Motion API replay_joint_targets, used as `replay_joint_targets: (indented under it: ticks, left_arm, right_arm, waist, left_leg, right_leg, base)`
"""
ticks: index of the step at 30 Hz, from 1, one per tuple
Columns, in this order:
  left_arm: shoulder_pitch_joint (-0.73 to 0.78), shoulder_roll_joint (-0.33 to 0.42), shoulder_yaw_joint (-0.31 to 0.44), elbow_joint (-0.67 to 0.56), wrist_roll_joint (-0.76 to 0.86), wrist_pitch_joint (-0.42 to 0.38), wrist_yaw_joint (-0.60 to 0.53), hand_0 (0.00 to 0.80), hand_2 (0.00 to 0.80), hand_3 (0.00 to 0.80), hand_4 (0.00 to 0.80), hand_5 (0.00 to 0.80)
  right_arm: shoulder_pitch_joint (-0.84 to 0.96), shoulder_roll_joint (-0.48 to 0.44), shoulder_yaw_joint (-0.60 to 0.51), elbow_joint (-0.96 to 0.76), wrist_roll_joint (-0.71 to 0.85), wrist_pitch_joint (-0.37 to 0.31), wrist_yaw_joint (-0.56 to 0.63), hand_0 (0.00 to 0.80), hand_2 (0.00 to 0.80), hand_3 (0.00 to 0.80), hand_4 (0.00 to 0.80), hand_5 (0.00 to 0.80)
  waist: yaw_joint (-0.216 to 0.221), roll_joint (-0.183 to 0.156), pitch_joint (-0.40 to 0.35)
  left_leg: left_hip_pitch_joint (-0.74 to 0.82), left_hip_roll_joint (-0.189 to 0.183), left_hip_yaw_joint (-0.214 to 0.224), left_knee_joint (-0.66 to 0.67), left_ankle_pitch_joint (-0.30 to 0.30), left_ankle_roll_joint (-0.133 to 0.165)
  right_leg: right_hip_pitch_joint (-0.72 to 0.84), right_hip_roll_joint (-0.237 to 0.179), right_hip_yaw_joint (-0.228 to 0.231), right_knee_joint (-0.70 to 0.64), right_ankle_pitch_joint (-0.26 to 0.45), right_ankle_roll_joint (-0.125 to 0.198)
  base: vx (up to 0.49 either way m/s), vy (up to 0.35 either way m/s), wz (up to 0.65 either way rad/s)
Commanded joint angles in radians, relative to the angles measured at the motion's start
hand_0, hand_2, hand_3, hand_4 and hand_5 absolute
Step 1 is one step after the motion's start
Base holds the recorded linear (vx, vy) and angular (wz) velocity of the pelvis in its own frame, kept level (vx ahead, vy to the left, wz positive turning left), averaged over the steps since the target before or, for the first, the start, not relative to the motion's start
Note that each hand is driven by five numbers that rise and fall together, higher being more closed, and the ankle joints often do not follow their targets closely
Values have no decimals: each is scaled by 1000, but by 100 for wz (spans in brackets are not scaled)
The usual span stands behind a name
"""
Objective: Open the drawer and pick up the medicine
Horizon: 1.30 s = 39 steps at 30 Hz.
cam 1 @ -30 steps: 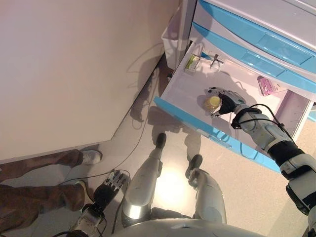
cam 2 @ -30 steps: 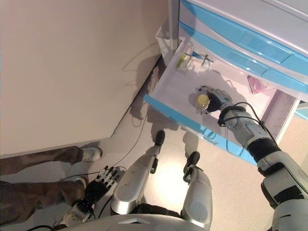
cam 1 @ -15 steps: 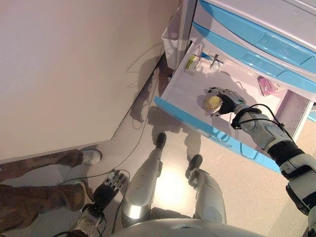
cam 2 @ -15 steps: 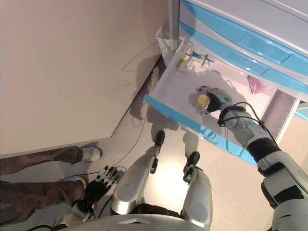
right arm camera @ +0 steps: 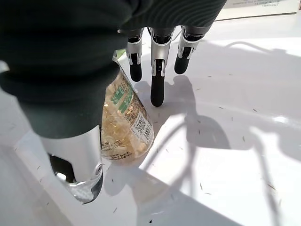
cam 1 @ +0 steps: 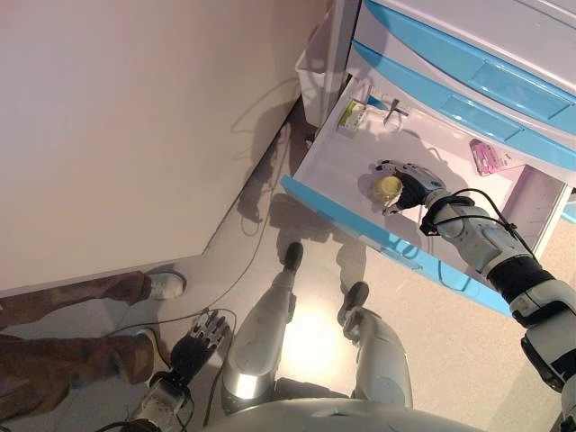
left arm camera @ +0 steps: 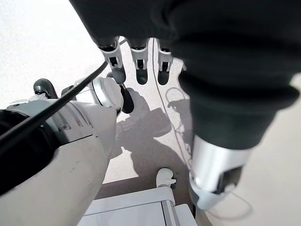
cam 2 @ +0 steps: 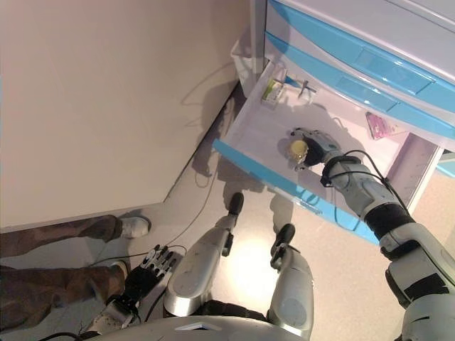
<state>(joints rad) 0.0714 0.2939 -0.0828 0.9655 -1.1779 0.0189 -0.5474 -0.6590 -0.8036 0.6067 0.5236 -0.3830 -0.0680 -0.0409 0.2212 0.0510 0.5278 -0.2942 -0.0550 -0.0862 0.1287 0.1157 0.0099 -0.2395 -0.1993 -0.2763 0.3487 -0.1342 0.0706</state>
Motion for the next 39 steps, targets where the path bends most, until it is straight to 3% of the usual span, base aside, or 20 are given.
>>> replay_joint_targets:
  ticks: [1,29,30,31,32,33,39]
  left_arm:
    - [45,40,-22,-13,-10,-2,-13,0,0,0,0,0]
    - [37,45,-20,-6,-15,-1,-16,0,0,0,0,0]
    - [37,45,-20,-6,-15,-2,-15,0,0,0,0,0]
    - [36,45,-20,-6,-14,-3,-16,0,0,0,0,0]
    - [35,45,-19,-5,-15,-3,-15,0,0,0,0,0]
    - [35,46,-17,-5,-13,-2,-18,0,0,0,0,0]
    - [34,50,-16,-5,-13,-1,-17,0,0,0,0,0]
  right_arm:
    - [-41,-9,63,-73,-5,-36,-5,0,0,0,0,0]
    - [-49,-2,87,-71,-34,-37,9,0,0,0,0,0]
    - [-49,-2,88,-71,-34,-36,13,60,60,60,60,60]
    - [-50,-2,89,-72,-34,-35,17,276,276,276,276,276]
    - [-50,-1,89,-71,-36,-32,20,671,671,671,671,671]
    - [-51,0,88,-69,-37,-34,24,800,800,800,800,800]
    - [-49,-3,96,-65,-39,-36,27,800,800,800,800,800]
  waist:
    - [22,-24,-13]
    - [26,-30,-11]
    - [26,-31,-11]
    - [26,-31,-10]
    - [26,-32,-10]
    - [27,-32,-9]
    - [28,-35,-10]
  left_leg:
    - [-21,21,19,141,-157,-15]
    - [-23,22,18,139,-156,-14]
    - [-23,22,18,140,-157,-14]
    - [-24,22,18,141,-157,-14]
    - [-24,23,18,141,-157,-14]
    - [-24,23,18,141,-157,-14]
    - [-24,23,16,141,-158,-14]
  right_leg:
    - [-20,-40,4,-86,129,44]
    - [-20,-38,3,-87,132,48]
    - [-20,-38,3,-87,132,48]
    - [-20,-38,4,-87,132,48]
    - [-20,-39,4,-87,132,49]
    - [-20,-39,3,-87,132,49]
    - [-20,-37,2,-88,132,48]
  base:
    - [0,0,0]
    - [0,0,0]
    - [0,0,0]
    - [0,0,0]
    - [0,0,0]
    - [0,0,0]
    - [0,0,0]
